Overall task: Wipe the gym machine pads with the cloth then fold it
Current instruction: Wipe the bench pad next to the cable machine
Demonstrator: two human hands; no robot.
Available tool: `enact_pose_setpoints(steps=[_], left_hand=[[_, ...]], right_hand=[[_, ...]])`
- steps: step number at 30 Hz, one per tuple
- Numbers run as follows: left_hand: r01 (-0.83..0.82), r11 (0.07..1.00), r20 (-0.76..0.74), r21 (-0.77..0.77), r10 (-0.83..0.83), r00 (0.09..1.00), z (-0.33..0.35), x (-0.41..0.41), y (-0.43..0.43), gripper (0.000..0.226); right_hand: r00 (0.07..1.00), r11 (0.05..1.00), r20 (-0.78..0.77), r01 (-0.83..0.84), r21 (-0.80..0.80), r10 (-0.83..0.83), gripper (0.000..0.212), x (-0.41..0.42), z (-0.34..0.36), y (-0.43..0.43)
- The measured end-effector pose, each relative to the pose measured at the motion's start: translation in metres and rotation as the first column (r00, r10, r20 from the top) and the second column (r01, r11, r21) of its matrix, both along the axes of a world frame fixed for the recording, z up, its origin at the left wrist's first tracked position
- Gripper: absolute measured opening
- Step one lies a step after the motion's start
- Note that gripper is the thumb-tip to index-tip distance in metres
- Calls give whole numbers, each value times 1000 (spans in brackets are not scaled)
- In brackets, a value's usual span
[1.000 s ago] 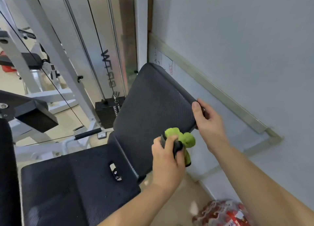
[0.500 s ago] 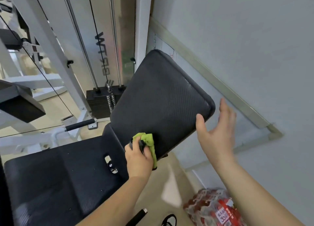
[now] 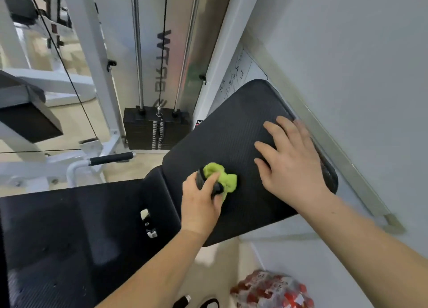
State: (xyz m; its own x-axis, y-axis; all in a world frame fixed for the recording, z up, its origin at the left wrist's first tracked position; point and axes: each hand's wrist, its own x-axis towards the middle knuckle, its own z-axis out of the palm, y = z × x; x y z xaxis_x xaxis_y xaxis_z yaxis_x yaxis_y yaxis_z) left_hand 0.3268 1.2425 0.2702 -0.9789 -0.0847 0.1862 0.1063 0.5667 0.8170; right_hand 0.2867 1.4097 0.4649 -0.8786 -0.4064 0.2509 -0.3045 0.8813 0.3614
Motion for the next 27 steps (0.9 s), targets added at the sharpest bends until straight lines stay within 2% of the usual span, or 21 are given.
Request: enact_pose_setpoints(steps=[1,2,3,4,5,6,7,9,11,12,14,17,19,20,22,24,25,26,27], left_hand=[[-112,993,189,30,104,976,-19,10,-9,49],[-250,967,403,44,212,890,-33,18,-15,44],[-372,927,583,43,279,763,-41,21,-18,39],[-456,889,695,42,302,652,-43,18,-21,36],[-508,860,750,48,305,587,-39,10,-23,34],[-544,837,763,60,313,565,-31,-4,-26,33],[-564,821,744,91,321,586,-18,-21,-27,32],[-502,842,593,199,304,745,17,-61,-22,31],[-289,914,265,285,215,940,61,-97,-11,30],[-172,948,101,268,149,984,79,-111,-5,30],[-46,983,-66,178,58,996,91,-129,1,36],[-56,992,-73,113,65,995,57,-124,-10,41],[-208,966,88,155,197,977,22,-112,-26,34],[-310,937,242,162,267,933,3,-103,-34,33],[-474,873,557,112,340,758,-28,-82,-50,36],[-538,842,774,43,313,551,-43,-65,-63,43],[-555,831,834,24,289,470,-45,-65,-67,45],[-572,820,857,25,277,435,-45,-70,-70,45],[-585,809,844,51,279,459,-40,-81,-73,43]], right_hand=[[1000,999,18,-19,31,19,24,-6,-1,-3],[999,998,37,-34,52,32,24,-14,-4,-7],[998,997,50,-38,70,35,23,-21,-6,-12],[998,995,52,-39,88,35,23,-28,-8,-18],[998,994,55,-39,100,34,23,-34,-11,-24],[998,993,55,-44,106,39,24,-41,-14,-30],[998,993,55,-42,110,37,25,-46,-16,-35],[999,992,53,-20,126,13,30,-53,-17,-43],[999,991,47,-16,131,10,29,-59,-18,-46],[999,993,39,-21,120,17,27,-60,-18,-46],[999,994,44,-29,103,24,26,-61,-18,-42],[998,990,67,-24,135,15,34,-61,-19,-40],[998,988,63,-7,151,-2,37,-61,-19,-40],[998,988,63,0,157,-10,38,-61,-19,-41],[997,986,65,20,163,-31,39,-59,-20,-43],[995,984,72,51,171,-65,44,-57,-21,-46],[993,981,86,67,183,-84,48,-56,-22,-49],[990,978,101,76,192,-97,51,-55,-23,-51],[989,978,108,79,195,-102,54,-54,-24,-52]])
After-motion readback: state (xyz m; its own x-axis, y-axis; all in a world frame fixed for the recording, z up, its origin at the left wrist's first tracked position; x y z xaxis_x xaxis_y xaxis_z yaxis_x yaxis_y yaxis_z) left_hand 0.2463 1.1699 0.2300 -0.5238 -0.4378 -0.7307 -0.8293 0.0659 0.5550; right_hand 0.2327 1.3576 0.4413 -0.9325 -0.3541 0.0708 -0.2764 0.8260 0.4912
